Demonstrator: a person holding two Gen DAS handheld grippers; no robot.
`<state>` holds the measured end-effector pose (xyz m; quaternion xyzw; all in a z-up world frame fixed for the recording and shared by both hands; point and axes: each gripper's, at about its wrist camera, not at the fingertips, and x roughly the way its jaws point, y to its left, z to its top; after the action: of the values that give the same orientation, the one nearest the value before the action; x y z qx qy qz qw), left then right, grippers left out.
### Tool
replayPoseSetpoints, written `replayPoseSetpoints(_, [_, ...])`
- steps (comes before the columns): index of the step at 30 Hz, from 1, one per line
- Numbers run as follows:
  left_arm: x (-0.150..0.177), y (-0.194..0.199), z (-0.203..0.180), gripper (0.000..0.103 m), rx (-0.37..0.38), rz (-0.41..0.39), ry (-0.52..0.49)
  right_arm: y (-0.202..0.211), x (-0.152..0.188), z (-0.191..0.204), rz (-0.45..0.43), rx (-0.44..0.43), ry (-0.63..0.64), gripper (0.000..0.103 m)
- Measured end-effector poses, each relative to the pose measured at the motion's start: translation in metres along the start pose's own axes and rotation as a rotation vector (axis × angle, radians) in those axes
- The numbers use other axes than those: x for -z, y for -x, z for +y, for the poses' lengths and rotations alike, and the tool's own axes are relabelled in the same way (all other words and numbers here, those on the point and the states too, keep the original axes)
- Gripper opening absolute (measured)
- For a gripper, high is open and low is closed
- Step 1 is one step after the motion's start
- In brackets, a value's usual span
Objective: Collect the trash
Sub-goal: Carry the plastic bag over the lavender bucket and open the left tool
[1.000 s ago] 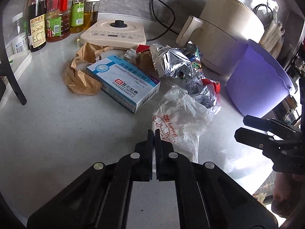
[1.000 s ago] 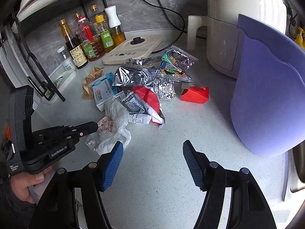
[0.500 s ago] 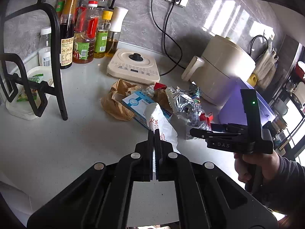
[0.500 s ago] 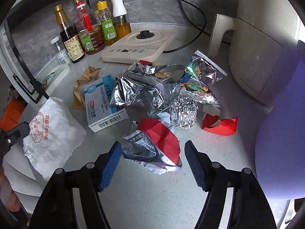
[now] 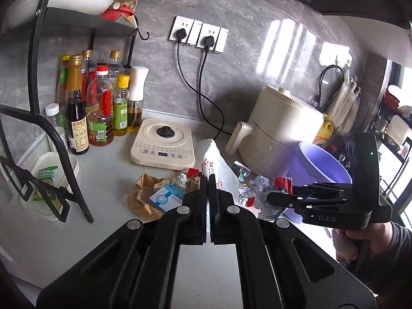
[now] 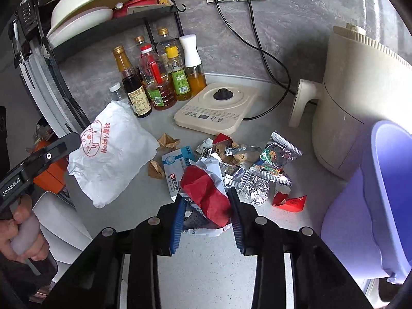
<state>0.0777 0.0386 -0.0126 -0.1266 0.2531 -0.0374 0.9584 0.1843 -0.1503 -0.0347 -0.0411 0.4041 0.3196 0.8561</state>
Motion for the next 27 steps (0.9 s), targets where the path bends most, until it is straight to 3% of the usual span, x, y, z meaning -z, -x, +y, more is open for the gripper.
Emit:
replayPoseSetpoints(5, [-0.021, 0.002, -0.035, 0.002, -0.016, -0.061, -0.005, 0.057, -0.019, -0.031, -0.119, -0.023, 0.009, 0.033])
replayPoseSetpoints(13, [-0.036, -0.013, -0.107, 0.002, -0.001, -0.111, -0.027, 0.130, -0.022, -0.117, -0.242, 0.063, -0.030, 0.037])
replayPoseSetpoints(14, [-0.037, -0.015, -0.117, 0.002, 0.002, -0.115, -0.038, 0.136, -0.020, -0.129, -0.255, 0.087, -0.038, 0.040])
replayPoseSetpoints(15, [-0.038, -0.018, -0.126, 0.002, 0.004, -0.119, -0.045, 0.141, -0.017, -0.140, -0.265, 0.110, -0.047, 0.052])
replayPoseSetpoints(16, [-0.039, -0.022, -0.136, 0.002, 0.009, -0.121, -0.048, 0.145, -0.013, -0.151, -0.273, 0.123, -0.062, 0.067])
replayPoseSetpoints(17, [-0.039, -0.025, -0.144, 0.002, 0.012, -0.120, -0.052, 0.150, -0.009, -0.162, -0.293, 0.129, -0.082, 0.093])
replayPoseSetpoints(27, [-0.041, -0.066, -0.237, 0.002, 0.035, -0.068, -0.125, 0.181, 0.048, -0.240, -0.275, 0.097, -0.180, 0.095])
